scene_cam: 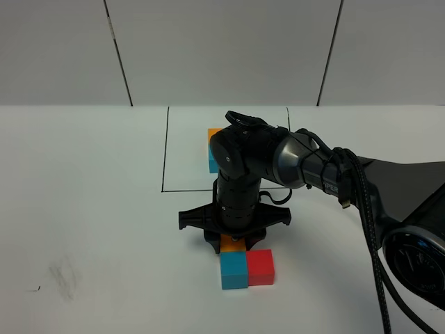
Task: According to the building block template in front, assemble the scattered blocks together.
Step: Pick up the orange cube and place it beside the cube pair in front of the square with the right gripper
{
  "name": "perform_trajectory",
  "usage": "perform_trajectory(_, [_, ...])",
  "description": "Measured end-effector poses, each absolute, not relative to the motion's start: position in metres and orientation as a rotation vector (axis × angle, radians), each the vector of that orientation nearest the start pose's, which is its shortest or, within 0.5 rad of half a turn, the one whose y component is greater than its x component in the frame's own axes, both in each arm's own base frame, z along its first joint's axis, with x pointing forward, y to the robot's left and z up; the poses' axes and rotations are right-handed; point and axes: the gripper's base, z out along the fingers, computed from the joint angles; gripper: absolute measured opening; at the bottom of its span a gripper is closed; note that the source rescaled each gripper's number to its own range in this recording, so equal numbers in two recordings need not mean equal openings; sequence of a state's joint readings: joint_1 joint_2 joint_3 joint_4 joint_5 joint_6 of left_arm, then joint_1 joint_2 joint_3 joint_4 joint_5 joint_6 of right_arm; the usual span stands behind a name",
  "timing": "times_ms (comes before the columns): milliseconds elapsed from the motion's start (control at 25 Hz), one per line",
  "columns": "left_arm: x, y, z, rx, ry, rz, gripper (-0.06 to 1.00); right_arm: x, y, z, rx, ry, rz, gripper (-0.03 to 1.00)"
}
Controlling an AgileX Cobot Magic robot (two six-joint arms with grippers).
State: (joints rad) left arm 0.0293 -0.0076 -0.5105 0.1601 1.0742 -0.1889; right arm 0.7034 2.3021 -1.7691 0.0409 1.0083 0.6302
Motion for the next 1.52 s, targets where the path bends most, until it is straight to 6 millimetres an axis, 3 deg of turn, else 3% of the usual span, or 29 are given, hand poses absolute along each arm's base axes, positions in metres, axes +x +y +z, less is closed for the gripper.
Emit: perform_trajectory(1520, [-0.0088, 0.0126, 0.2799, -0.231, 2.017, 0.092, 0.82, 0.3508, 0.3025, 0.1288, -0.139, 3.071, 0.158, 0.02])
